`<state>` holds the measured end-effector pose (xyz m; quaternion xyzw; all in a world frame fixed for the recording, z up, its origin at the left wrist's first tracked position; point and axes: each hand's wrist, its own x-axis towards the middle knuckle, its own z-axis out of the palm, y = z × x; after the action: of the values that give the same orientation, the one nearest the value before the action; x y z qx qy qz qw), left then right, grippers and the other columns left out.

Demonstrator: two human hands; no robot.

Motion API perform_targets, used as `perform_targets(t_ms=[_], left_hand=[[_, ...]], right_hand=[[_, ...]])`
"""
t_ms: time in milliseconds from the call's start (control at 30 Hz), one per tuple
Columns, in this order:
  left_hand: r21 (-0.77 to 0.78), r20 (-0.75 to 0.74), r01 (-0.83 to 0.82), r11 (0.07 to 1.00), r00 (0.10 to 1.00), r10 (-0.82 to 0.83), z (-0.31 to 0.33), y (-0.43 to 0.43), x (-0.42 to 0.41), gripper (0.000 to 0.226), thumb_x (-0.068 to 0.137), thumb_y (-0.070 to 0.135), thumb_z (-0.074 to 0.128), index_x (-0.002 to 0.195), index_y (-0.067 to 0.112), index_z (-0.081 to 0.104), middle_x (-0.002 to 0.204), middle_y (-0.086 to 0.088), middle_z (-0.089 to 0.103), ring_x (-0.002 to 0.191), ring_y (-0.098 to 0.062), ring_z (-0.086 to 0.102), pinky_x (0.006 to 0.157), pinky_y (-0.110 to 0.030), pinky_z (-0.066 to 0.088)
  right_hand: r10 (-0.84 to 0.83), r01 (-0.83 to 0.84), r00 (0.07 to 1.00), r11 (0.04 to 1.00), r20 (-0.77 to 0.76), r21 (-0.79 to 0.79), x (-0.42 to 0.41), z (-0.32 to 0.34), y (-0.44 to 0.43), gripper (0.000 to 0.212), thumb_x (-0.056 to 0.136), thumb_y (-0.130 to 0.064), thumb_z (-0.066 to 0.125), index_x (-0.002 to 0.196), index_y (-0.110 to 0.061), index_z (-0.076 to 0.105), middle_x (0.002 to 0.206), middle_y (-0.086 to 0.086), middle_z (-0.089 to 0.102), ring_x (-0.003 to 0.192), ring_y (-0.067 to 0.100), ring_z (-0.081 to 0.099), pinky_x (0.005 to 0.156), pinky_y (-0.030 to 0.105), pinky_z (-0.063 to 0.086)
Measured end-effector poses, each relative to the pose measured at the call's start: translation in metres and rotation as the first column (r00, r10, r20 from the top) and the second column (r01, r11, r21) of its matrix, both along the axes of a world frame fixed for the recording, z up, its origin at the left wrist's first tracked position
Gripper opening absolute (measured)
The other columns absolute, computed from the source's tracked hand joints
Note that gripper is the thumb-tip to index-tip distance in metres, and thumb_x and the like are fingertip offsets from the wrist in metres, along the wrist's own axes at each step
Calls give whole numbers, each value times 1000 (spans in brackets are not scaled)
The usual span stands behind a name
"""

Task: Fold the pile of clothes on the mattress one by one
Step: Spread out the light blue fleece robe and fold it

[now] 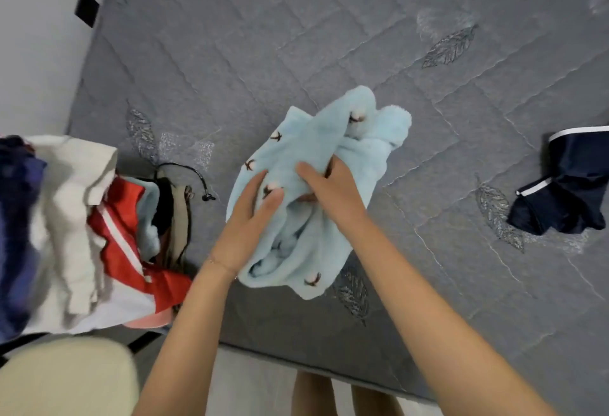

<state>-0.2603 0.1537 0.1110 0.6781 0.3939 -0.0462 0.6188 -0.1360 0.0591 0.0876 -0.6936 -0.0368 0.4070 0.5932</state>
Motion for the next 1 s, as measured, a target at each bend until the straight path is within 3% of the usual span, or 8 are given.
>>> perform_targets(t_ms=[133,233,367,500,600,867,933,1000], left_hand=[[200,-64,69,977,996,-57,-19,31,-9,79,75,44,76,141,26,36,135,13,49,121,4,47,104,-31,44],[281,-299,198,939,948,-111,-47,44,-25,100,74,47,76,151,29,15,151,4,32,135,-13,36,108,-40,38],[385,-391,199,901,920,-36,-75,42,-39,71,93,33,58,152,20,21,141,-13,45,127,-32,45,101,-48,41],[798,-262,165,580,961,86,-73,17,-33,50,96,21,51,144,13,41,148,-17,39,136,-39,36,112,-56,26],[872,-179,232,431,971,-160,-75,-3,-23,49,97,39,44,142,18,46,150,-13,37,141,-35,31,115,-57,19],[524,-489,324,787,872,-34,-128,34,-63,105,66,90,-5,152,31,3,158,-2,22,145,-23,21,118,-51,9],[482,-397,216,849,918,-8,-134,42,-65,113,67,92,0,152,21,20,151,-5,38,136,-25,38,113,-48,26],[494,-254,60,867,964,79,-135,40,-65,99,77,83,23,145,13,39,139,-7,52,125,-27,50,102,-41,42]], right_hand=[[337,-333,936,941,102,-54,-2,-10,28,44,101,-30,45,145,-26,40,138,-4,52,122,8,49,99,23,39],[543,-366,685,833,487,-414,7,-27,16,45,98,-22,47,143,-21,44,146,6,44,138,25,32,111,36,27],[746,-327,388,660,541,-676,18,-53,-1,60,96,-48,48,150,-31,29,161,-2,15,149,25,0,117,38,-10],[789,-305,271,614,551,-728,16,-73,12,57,97,-53,40,150,-33,28,161,0,16,149,27,-1,115,43,-17],[837,-301,239,545,491,-783,14,-89,26,58,98,-56,32,151,-36,21,162,1,12,149,27,-4,113,43,-21],[855,-276,355,483,379,-831,47,-108,64,69,93,-65,33,150,-27,27,157,6,27,147,27,11,117,45,-8],[771,-274,397,617,498,-738,51,-106,75,43,93,-52,50,113,-16,59,116,7,61,123,27,49,117,45,13],[573,-228,509,809,642,-542,56,-101,85,28,90,-35,61,77,-11,55,72,4,58,79,28,59,94,41,40]])
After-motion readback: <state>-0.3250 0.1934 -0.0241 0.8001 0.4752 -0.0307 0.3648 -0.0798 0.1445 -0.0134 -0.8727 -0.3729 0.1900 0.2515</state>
